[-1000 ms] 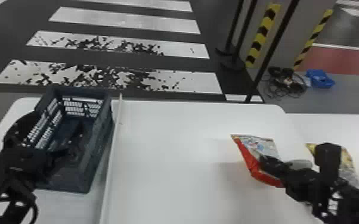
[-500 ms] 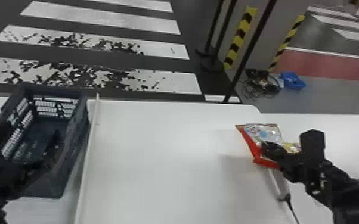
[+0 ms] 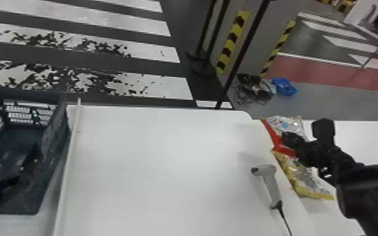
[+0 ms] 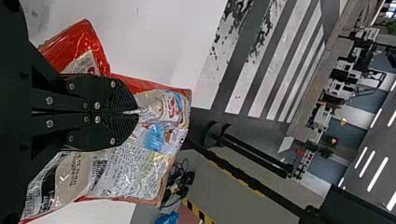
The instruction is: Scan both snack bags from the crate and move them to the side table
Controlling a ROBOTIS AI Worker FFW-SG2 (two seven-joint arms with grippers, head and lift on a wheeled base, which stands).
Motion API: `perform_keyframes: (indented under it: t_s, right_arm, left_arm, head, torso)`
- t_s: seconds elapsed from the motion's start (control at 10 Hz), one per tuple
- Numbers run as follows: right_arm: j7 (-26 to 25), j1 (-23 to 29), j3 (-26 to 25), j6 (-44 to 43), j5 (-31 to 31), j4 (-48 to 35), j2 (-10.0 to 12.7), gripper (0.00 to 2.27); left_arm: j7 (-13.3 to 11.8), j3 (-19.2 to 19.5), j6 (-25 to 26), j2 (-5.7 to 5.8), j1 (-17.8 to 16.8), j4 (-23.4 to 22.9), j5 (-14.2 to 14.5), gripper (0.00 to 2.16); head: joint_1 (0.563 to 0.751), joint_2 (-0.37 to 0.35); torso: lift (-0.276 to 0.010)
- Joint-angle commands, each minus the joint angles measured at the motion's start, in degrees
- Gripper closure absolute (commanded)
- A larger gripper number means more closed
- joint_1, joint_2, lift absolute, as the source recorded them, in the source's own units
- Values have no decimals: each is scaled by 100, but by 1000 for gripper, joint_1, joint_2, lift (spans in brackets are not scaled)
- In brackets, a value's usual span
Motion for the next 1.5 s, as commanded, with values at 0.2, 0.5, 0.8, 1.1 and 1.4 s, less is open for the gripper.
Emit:
perform_keyframes:
  t_s: [0.2, 0.5, 0.8, 1.1, 1.4]
  right_arm:
    - [-287, -567, 13, -601, -54, 1475, -356, 2243]
    - [-366, -954, 65, -724, 8, 2205, -391, 2243]
    - [-401, -962, 109, -637, -71, 2328, -374, 1970]
    - [-516, -919, 65, -777, -203, 2328, -382, 9]
    - [-533, -207, -321, -847, -687, 1431, -338, 36]
  left_arm:
    - [18, -346, -122, 75, -410, 260, 49, 70]
    - [18, -355, -262, 163, -410, 216, 128, 70]
    - [18, -372, -333, 172, -375, 199, 154, 70]
    - [18, -328, -350, 207, -287, 111, 154, 70]
    - [27, -275, -333, 154, -208, -21, 102, 70]
  head:
    - [695, -350]
    - [695, -350]
    - [695, -350]
    - [695, -350]
    - [695, -350]
  torso:
    - [-95]
    - [-95]
    - [-95]
    - [-95]
    - [-95]
